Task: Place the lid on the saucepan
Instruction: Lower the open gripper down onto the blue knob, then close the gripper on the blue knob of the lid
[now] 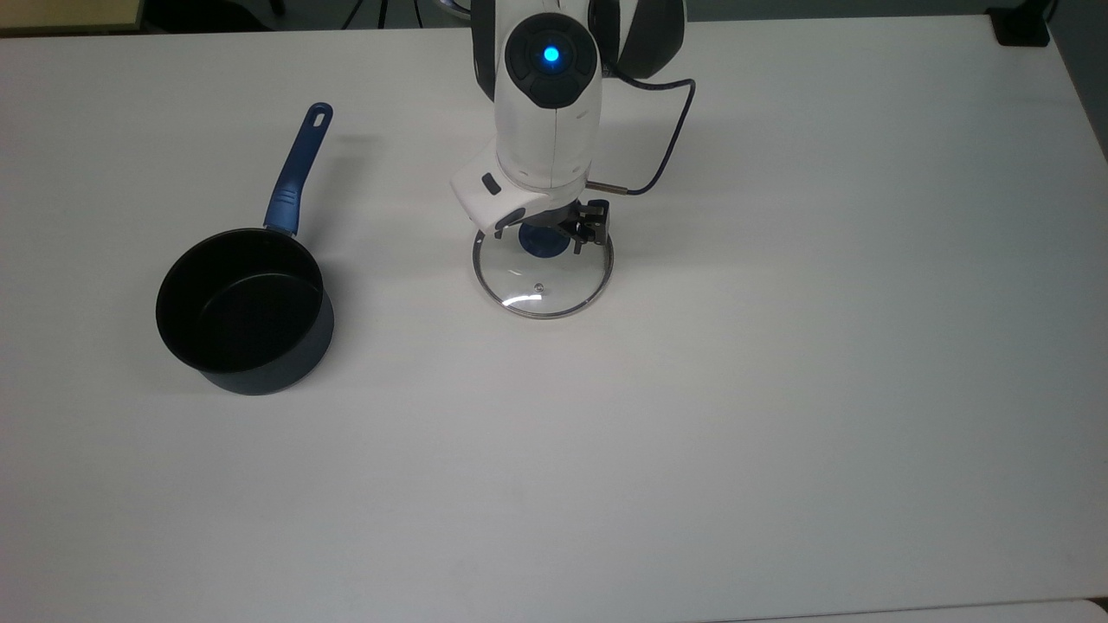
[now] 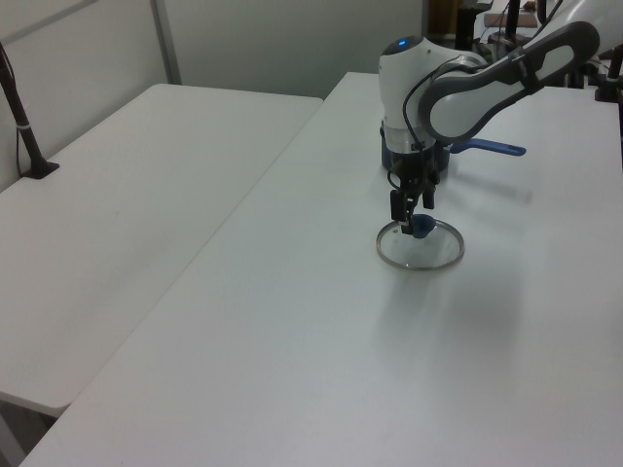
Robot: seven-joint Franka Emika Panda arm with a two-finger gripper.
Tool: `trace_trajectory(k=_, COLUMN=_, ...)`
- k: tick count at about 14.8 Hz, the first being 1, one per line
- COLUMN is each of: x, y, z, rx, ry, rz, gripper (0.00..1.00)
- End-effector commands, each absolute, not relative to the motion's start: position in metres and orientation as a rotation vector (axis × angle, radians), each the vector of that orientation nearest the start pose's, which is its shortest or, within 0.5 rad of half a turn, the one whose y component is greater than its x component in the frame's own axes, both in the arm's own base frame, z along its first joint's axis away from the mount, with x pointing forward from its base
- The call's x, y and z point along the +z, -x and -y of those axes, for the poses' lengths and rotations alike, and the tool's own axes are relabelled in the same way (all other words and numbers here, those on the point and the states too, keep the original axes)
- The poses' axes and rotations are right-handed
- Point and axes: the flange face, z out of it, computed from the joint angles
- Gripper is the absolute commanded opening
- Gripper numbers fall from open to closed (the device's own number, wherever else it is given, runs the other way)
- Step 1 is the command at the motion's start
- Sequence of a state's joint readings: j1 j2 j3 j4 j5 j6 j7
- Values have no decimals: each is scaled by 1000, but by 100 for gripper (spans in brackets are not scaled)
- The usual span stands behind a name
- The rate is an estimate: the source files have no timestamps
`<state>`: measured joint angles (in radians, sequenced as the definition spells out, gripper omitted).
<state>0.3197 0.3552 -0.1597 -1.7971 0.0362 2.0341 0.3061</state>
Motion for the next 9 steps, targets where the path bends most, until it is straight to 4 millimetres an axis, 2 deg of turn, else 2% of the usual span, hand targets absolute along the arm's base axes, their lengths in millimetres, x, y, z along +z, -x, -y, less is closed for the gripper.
trace_trajectory(k=1, x=343, y=-612, z=-116, rx=160, ry=3174, rz=-252, gripper=100)
trace_trajectory(k=6, x=342, y=-611, z=-115, rx=167, ry=3183, rz=-255, gripper=99)
trace_trajectory(k=9, x=342, y=-610, z=-117, rx=167, ry=3183, rz=-253, gripper=94)
